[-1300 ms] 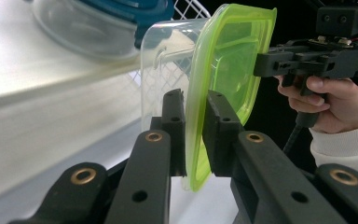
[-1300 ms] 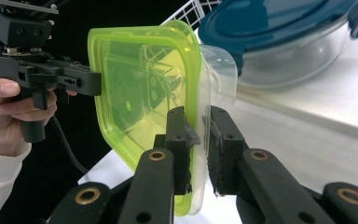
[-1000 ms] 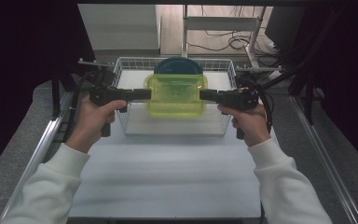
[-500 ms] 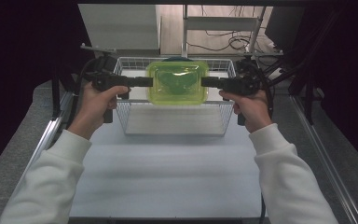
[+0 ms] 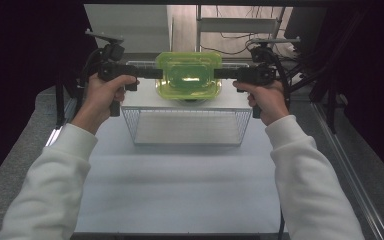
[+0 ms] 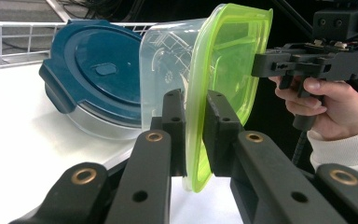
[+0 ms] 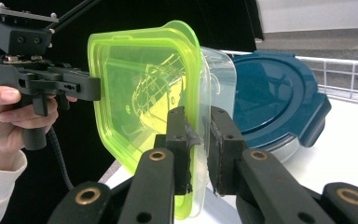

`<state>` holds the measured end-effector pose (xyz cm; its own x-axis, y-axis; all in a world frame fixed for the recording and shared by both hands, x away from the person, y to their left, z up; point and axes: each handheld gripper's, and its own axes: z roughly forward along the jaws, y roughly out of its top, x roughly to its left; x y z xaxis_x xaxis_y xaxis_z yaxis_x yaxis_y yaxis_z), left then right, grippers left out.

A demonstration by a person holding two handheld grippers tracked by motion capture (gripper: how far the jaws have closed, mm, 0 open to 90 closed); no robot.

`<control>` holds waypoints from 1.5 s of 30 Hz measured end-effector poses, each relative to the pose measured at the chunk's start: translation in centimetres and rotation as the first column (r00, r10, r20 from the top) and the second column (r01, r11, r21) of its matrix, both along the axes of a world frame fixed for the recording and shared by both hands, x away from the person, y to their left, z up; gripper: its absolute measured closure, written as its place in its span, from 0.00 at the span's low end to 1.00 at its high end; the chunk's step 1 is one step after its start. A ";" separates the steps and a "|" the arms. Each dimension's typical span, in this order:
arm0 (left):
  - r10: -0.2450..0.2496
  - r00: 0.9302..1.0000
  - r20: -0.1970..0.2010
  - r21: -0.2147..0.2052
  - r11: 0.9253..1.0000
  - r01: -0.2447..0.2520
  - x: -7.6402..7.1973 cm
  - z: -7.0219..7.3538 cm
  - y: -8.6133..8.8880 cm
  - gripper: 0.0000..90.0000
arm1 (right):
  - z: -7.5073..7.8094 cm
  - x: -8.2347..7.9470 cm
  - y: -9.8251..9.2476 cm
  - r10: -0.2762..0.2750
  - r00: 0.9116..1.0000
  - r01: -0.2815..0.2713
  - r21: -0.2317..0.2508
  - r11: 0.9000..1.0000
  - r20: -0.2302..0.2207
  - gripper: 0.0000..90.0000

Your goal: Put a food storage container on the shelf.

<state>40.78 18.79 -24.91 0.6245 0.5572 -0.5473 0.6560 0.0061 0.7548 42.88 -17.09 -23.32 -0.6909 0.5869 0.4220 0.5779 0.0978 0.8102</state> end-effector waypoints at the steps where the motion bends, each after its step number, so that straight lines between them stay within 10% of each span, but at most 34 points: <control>1: 0.000 1.000 -0.004 -0.003 1.000 0.000 0.5 0.0 0.0 0.90 | 0.1 0.3 0.0 -0.006 1.000 0.006 -0.008 1.000 -0.002 0.88; 19: 0.013 0.997 -0.074 0.003 1.000 -0.013 4.8 -0.8 -0.5 0.90 | -0.1 4.3 0.0 -0.050 0.994 0.047 -0.026 0.999 -0.101 0.88; 45: 0.052 0.968 -0.247 -0.175 0.980 -0.098 9.1 -3.6 0.3 0.81 | -3.0 9.0 0.3 -0.122 0.955 0.154 0.101 0.983 -0.269 0.78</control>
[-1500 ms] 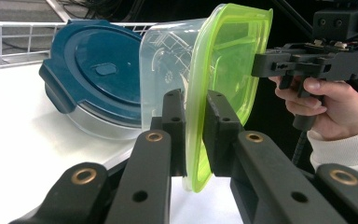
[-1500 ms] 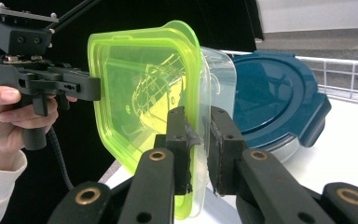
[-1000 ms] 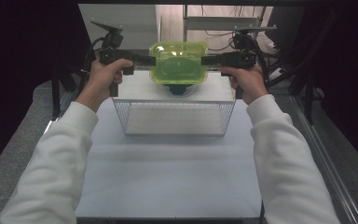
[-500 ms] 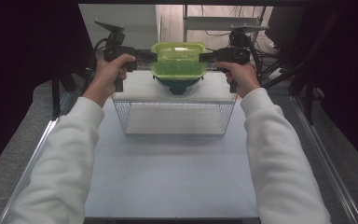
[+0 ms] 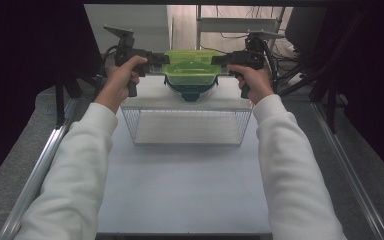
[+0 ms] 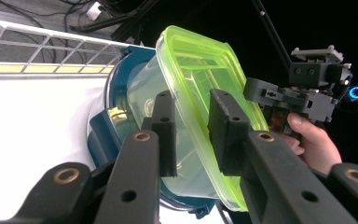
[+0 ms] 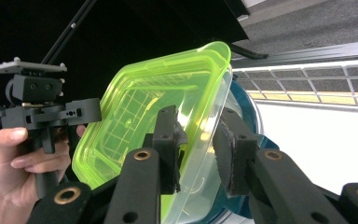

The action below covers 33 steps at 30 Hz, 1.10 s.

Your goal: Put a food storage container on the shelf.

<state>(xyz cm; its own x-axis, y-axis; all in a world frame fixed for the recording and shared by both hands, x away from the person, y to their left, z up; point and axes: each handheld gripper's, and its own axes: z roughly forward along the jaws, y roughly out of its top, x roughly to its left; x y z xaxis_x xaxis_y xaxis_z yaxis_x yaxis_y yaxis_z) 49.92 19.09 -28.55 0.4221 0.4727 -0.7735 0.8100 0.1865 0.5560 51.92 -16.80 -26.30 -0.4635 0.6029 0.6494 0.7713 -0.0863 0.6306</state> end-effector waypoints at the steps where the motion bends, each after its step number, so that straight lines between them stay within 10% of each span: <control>1: 0.000 1.000 -0.001 -0.004 1.000 0.000 0.0 -0.1 0.0 0.81 | 0.0 0.0 0.0 -0.005 1.000 0.005 0.004 1.000 -0.003 0.78; 5: 0.016 1.000 0.021 0.017 1.000 -0.016 0.0 -0.1 0.0 0.77 | -0.2 -0.1 0.1 -0.018 1.000 0.018 0.008 1.000 0.002 0.75; 8: 0.039 0.999 0.007 0.052 0.998 -0.039 0.0 -0.2 0.0 0.47 | -0.3 0.0 0.1 -0.013 1.000 0.013 0.012 1.000 0.007 0.46; 14: 0.053 0.996 0.076 0.077 0.995 -0.059 -0.6 0.3 0.4 0.29 | 0.0 -0.5 -0.1 -0.025 0.996 0.025 0.003 1.000 0.082 0.28; 18: 0.055 0.991 0.124 0.105 0.992 -0.068 -1.3 0.7 0.4 0.26 | 0.2 -1.2 -0.9 -0.025 0.990 0.020 0.034 0.999 0.142 0.28; 33: 0.033 0.971 0.237 0.161 0.984 -0.073 -4.7 1.1 1.7 0.26 | 1.5 -4.2 -1.9 0.085 0.962 -0.063 -0.092 0.994 0.258 0.29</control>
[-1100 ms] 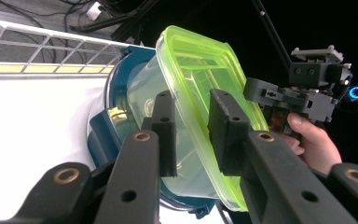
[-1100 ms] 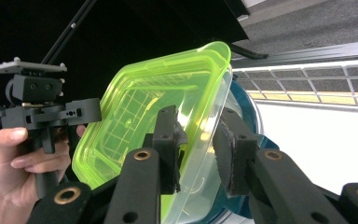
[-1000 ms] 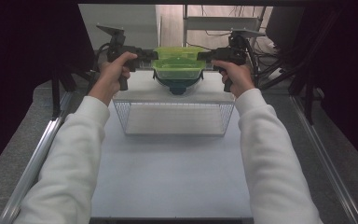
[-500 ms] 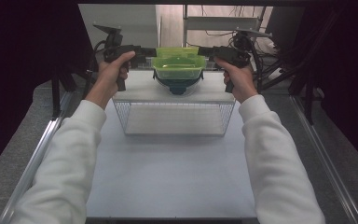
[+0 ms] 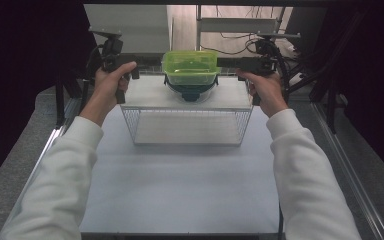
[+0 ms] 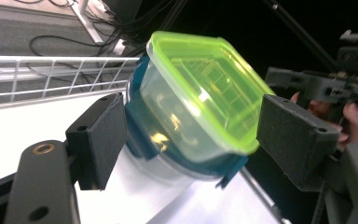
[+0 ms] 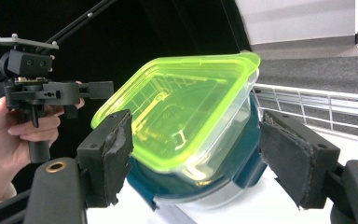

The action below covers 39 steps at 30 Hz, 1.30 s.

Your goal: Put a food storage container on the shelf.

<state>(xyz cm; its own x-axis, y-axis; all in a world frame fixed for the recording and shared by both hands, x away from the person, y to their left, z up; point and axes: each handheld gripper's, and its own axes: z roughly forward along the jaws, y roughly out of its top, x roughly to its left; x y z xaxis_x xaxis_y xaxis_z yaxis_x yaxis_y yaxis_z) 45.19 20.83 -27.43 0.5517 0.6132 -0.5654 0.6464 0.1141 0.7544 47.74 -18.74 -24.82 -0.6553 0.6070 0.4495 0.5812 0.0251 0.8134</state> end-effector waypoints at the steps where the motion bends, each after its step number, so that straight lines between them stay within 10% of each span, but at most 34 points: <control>1: -0.001 1.000 0.004 0.004 1.000 0.001 -0.3 -0.1 0.1 0.26 | 0.0 -0.3 -0.1 0.009 1.000 -0.009 -0.003 1.000 0.006 0.29; 14: -0.023 0.998 0.064 0.073 0.997 0.018 -5.8 -2.2 1.4 0.25 | -1.2 -4.5 -2.5 0.039 0.997 -0.035 -0.060 0.998 0.067 0.29; 25: -0.017 0.993 0.113 0.124 0.992 0.003 -11.6 -6.2 1.8 0.26 | -5.2 -9.9 -5.4 0.049 0.989 -0.029 -0.144 0.989 0.142 0.31; 39: -0.051 0.995 0.085 0.290 0.957 0.024 -16.5 -13.9 -0.3 0.26 | -13.1 -14.2 -6.9 0.082 0.994 -0.067 -0.189 0.980 0.071 0.31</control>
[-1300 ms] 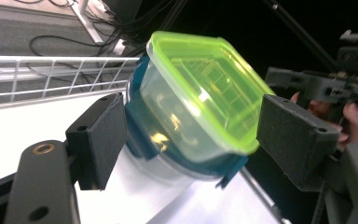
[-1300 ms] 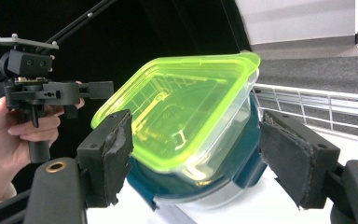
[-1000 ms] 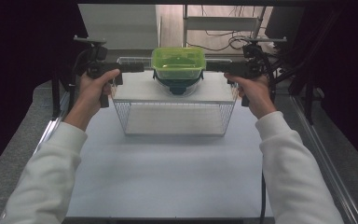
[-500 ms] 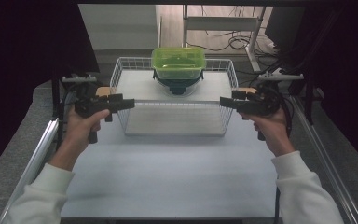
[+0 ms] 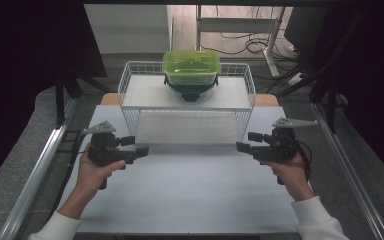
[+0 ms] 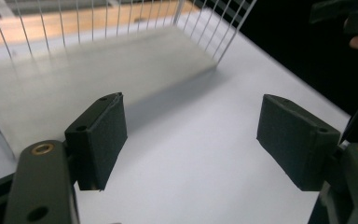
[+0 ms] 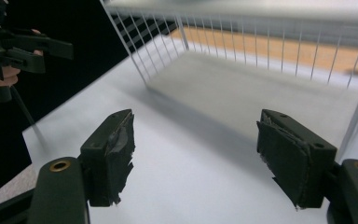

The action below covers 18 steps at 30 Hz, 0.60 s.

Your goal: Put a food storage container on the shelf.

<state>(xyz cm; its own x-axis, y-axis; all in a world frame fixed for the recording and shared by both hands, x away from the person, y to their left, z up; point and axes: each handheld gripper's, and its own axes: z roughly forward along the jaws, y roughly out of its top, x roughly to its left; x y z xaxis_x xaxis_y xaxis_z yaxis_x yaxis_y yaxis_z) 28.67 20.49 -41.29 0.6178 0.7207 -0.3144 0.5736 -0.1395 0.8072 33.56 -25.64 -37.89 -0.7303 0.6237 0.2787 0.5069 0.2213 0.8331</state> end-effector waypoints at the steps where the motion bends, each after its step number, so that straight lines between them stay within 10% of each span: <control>1: -0.002 1.000 -0.004 0.014 1.000 0.002 -0.2 -0.6 -0.2 0.26 | -0.6 -0.2 -0.1 -0.003 1.000 0.003 -0.004 1.000 -0.010 0.31; 18: -0.004 0.996 -0.092 0.095 0.995 0.013 -3.1 -6.4 -1.0 0.25 | -7.5 -2.3 -0.9 -0.040 0.997 0.027 -0.177 0.984 -0.072 0.28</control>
